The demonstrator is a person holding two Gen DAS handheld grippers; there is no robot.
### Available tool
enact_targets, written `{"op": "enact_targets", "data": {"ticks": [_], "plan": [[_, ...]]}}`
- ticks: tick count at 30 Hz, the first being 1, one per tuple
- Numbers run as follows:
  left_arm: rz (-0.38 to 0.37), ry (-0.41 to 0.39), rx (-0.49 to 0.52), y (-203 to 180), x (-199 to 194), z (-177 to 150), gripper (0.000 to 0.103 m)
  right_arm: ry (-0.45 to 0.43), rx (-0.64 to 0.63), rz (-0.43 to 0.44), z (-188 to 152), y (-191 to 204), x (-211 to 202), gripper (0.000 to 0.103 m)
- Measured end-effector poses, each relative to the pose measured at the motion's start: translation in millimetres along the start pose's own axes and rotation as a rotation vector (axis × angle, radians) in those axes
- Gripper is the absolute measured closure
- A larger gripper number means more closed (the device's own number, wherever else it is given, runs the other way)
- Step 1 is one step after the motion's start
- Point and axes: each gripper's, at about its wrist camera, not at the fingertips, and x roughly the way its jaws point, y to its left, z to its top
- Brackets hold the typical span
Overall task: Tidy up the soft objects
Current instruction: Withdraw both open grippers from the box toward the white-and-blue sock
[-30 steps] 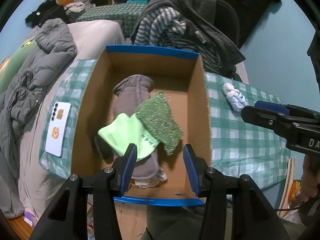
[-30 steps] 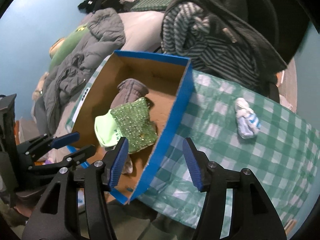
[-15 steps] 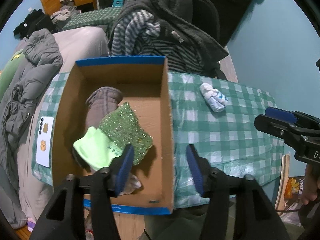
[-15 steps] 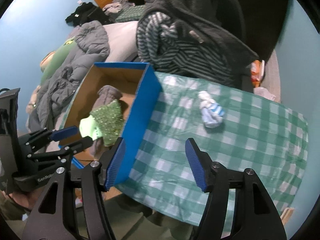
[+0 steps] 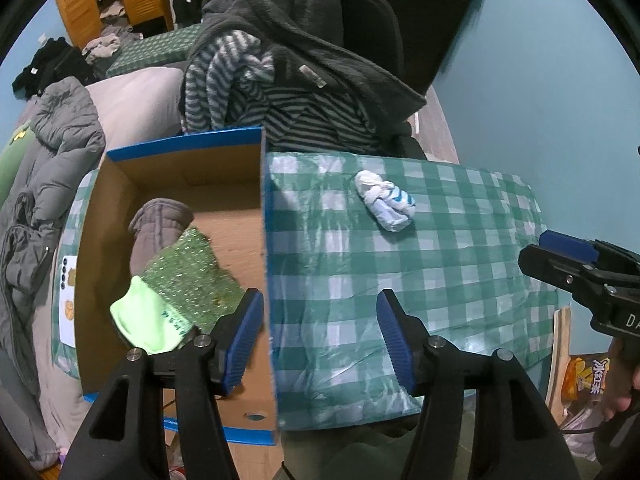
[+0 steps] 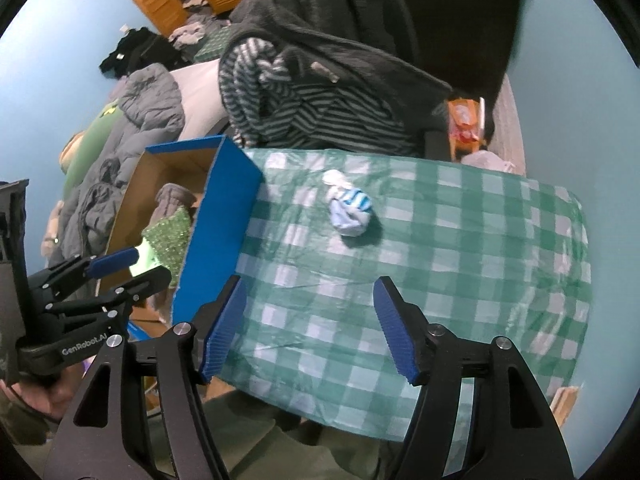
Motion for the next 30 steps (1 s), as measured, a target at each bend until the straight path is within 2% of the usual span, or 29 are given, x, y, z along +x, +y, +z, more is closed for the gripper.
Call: {"op": "enact_targets", "data": {"ticks": [10, 12, 13, 14, 21, 30], "plan": [[0.003, 0.019, 0.034, -36, 17, 19, 0.04, -0.022, 0.078, -0.051, -11, -49, -18, 0.037], [0.0, 0.022, 0.032, -41, 22, 23, 0.037, -0.026, 0.096, -0.063, -13, -59, -20, 0.037], [-0.006, 0.026, 0.03, -43, 25, 26, 0.029, -0.029, 0.105, -0.071, -15, -65, -22, 0.037], [-0.008, 0.029, 0.027, -45, 28, 28, 0.028, -0.031, 0.109, -0.077, -15, -68, -22, 0.037], [-0.006, 0.059, 0.016, -55, 53, 43, 0.028, -0.036, 0.151, -0.141, -17, -103, -22, 0.037], [0.004, 0.146, 0.002, -66, 95, 63, 0.028, -0.043, 0.171, -0.165, -9, -125, -11, 0.037]]}}
